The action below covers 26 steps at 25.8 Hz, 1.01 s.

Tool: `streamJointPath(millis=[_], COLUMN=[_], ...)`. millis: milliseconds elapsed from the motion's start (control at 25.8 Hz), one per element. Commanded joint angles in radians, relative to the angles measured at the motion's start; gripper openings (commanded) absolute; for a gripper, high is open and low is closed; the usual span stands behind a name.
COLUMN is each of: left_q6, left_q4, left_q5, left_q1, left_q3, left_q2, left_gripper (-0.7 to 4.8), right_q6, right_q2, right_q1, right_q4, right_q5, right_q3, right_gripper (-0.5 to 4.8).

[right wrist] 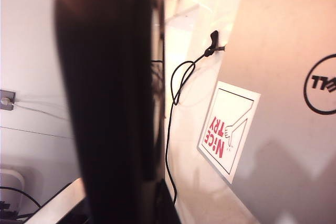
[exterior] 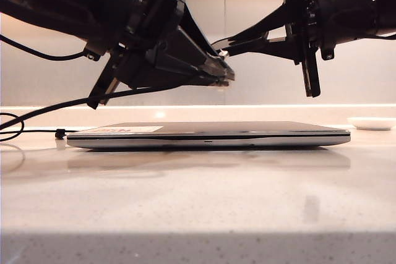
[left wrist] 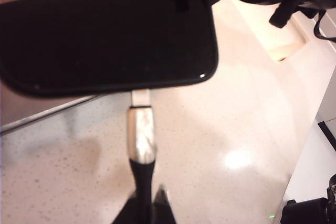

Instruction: Pick up the charging cable and the phone, plug the charging cable into the charging port on the phone, and finally place them back on the table.

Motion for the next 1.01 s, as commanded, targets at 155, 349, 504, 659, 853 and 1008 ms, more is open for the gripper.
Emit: streamJointPath(millis=[155,349,504,659,853,1008], left_q6=[-0.002,-0.002,-0.002,-0.003,-0.003,-0.002], left_q4=[0.027,0.027,0.028,0.039,0.058,0.066], left_q5=[-0.006,-0.006,-0.006,-0.006,-0.006,-0.006], left_q1=[0.001,0.001,0.001,0.005,0.025,0.024], left_q3=[0.003,0.003,0.003,0.003,0.003,0.003], left_q2=[-0.003,-0.003,-0.003,-0.003,-0.003,-0.002], left_gripper=[-0.06,-0.06,-0.06,-0.06,-0.06,-0.06], right_q6=[-0.034,-0.034,-0.058,-0.080,-0.080,-0.080], right_q2=[-0.041,-0.049,-0.049,-0.053,-0.054,-0.054], right_q1=[0.003,0.003,0.011,0.011,0.013,0.051], right_q4=[0.025,-0.028,-0.087,-0.107,-0.121,-0.118], right_q5=[-0.002,0.009,0.010,0.020,0.022,0.045], right_q3=[0.005,0.005,0.005,0.005,0.005,0.005], right_gripper=[-0.06,-0.06,-0.06,-0.06,-0.06,-0.06])
